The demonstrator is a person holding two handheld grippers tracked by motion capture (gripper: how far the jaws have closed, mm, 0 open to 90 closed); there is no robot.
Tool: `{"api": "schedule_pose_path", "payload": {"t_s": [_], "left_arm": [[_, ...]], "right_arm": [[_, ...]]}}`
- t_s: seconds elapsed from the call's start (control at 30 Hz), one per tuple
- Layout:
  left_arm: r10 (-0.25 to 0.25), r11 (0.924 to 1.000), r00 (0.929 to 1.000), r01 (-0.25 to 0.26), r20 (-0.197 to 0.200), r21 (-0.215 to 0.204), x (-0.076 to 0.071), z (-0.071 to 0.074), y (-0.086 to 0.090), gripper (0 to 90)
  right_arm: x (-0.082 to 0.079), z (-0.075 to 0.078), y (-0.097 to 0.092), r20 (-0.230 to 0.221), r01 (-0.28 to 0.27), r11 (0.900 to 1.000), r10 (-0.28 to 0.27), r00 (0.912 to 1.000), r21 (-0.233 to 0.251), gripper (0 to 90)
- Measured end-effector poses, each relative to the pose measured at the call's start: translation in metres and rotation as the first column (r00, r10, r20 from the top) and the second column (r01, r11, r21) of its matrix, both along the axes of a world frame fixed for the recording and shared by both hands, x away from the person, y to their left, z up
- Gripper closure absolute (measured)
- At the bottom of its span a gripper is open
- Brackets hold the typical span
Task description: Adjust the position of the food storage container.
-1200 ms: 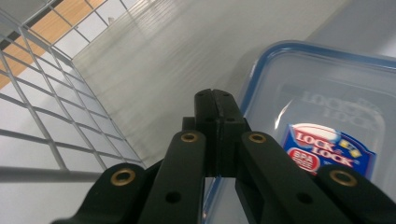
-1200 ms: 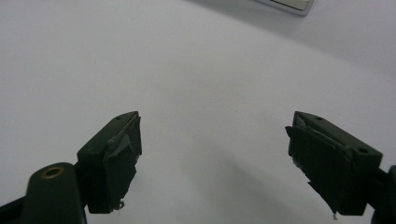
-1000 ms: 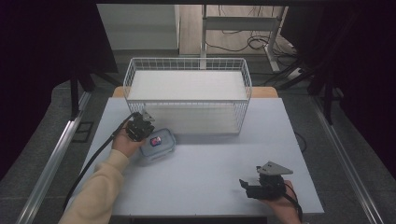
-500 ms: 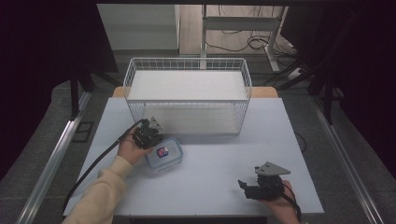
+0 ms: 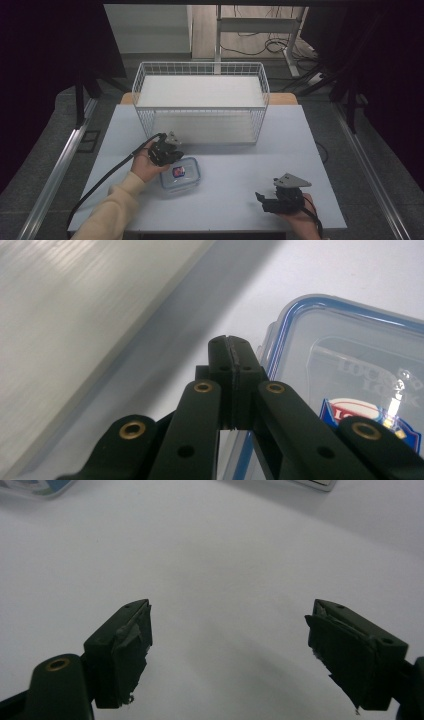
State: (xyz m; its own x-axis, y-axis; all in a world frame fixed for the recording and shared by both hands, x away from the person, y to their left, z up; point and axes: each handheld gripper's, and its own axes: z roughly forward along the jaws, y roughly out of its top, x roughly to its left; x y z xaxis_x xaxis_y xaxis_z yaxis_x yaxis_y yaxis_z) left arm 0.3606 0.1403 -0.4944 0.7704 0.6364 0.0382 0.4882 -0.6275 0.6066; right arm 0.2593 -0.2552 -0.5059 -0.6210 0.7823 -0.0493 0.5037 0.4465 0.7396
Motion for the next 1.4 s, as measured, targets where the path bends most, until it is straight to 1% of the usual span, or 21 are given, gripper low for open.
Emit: {"api": "schedule_pose_path", "payload": {"t_s": [0.07,0.23,0.33,0.47,0.5,0.53,0.6,0.63,0.67,0.77,0.87,0.93,0.97,1.0,1.03,1.07,1.1,1.2,1.27,1.37,1.4], "left_arm": [[-0.002,1.0000,1.0000,0.002,0.007,0.008,-0.001,0.001,-0.001,90.0],[-0.006,1.0000,1.0000,0.006,0.006,0.001,-0.001,0.003,0.001,90.0],[0.007,0.9999,0.9999,-0.007,0.013,-0.012,-0.004,0.007,0.003,90.0],[0.030,0.9995,0.9988,-0.029,0.038,-0.008,-0.012,0.017,0.010,90.0],[0.043,0.9989,0.9983,-0.042,0.039,-0.023,-0.016,0.018,0.012,90.0],[0.042,0.9990,0.9981,-0.041,0.046,-0.017,-0.019,0.020,0.015,90.0],[0.073,0.9966,0.9960,-0.071,0.051,-0.040,-0.026,0.022,0.022,90.0],[0.073,0.9966,0.9960,-0.071,0.051,-0.040,-0.026,0.022,0.022,90.0],[0.100,0.9935,0.9938,-0.097,0.049,-0.059,-0.033,0.024,0.031,90.0],[0.142,0.9862,0.9891,-0.138,0.039,-0.091,-0.041,0.025,0.045,90.0],[0.188,0.9732,0.9821,-0.184,0.015,-0.138,-0.050,0.023,0.059,90.0],[0.208,0.9673,0.9782,-0.206,-0.004,-0.148,-0.058,0.020,0.068,90.0],[0.217,0.9656,0.9761,-0.216,-0.011,-0.144,-0.061,0.017,0.071,90.0],[0.229,0.9617,0.9732,-0.230,-0.021,-0.150,-0.065,0.014,0.075,90.0],[0.229,0.9617,0.9732,-0.230,-0.021,-0.150,-0.065,0.014,0.075,90.0],[0.246,0.9559,0.9682,-0.250,-0.047,-0.154,-0.073,0.009,0.081,90.0],[0.260,0.9503,0.9636,-0.267,-0.060,-0.161,-0.077,0.006,0.083,90.0],[0.281,0.9398,0.9553,-0.293,-0.092,-0.176,-0.087,0.000,0.087,90.0],[0.283,0.9415,0.9547,-0.295,-0.093,-0.163,-0.092,-0.002,0.086,90.0],[0.281,0.9356,0.9526,-0.299,-0.117,-0.188,-0.091,-0.004,0.080,89.8],[0.281,0.9356,0.9526,-0.299,-0.117,-0.188,-0.091,-0.004,0.080,89.8]], "right_arm": [[0.000,0.000,0.000,-0.002,0.000,1.0000,0.000,1.0000,0.000,18.1],[0.000,0.000,-0.001,0.000,-0.001,1.0000,0.001,1.0000,-0.003,18.0],[0.000,0.001,-0.001,0.001,0.003,1.0000,-0.003,1.0000,0.001,18.1],[-0.001,0.001,-0.002,0.001,0.001,1.0000,-0.001,1.0000,-0.001,18.1],[-0.001,0.002,-0.002,0.003,0.001,1.0000,-0.001,1.0000,-0.001,18.1],[-0.001,0.002,-0.002,0.005,0.002,1.0000,-0.002,1.0000,-0.001,18.1],[-0.001,0.002,-0.002,0.007,0.005,1.0000,-0.005,1.0000,-0.001,18.1],[-0.001,0.002,-0.002,0.007,0.005,1.0000,-0.005,1.0000,-0.001,18.1],[-0.001,0.002,-0.002,0.007,0.006,1.0000,-0.006,1.0000,-0.003,18.1],[-0.001,0.002,-0.002,0.007,0.009,0.9999,-0.009,0.9999,-0.005,18.1],[-0.001,0.002,-0.002,0.007,0.011,0.9999,-0.011,0.9999,-0.006,18.1],[-0.001,0.002,-0.002,0.007,0.010,0.9999,-0.010,0.9999,-0.006,18.1],[-0.001,0.002,-0.001,0.007,0.010,0.9999,-0.009,0.9999,-0.005,18.1],[-0.001,0.002,-0.001,0.008,0.006,1.0000,-0.006,1.0000,-0.005,18.1],[-0.001,0.002,-0.001,0.011,0.004,1.0000,-0.004,0.9999,-0.007,18.1],[-0.001,0.003,-0.001,0.013,0.001,1.0000,-0.001,0.9999,-0.008,18.1],[-0.002,0.004,-0.001,0.016,0.001,1.0000,-0.001,0.9999,-0.008,18.1],[-0.002,0.005,-0.003,0.026,0.001,1.0000,-0.001,0.9997,-0.004,18.1],[-0.002,0.005,-0.003,0.026,0.000,1.0000,0.000,0.9997,-0.003,18.1],[-0.002,0.005,-0.003,0.026,-0.002,1.0000,0.002,0.9997,-0.005,18.1],[-0.002,0.005,-0.003,0.026,-0.002,1.0000,0.002,0.9997,-0.005,18.1]]}}
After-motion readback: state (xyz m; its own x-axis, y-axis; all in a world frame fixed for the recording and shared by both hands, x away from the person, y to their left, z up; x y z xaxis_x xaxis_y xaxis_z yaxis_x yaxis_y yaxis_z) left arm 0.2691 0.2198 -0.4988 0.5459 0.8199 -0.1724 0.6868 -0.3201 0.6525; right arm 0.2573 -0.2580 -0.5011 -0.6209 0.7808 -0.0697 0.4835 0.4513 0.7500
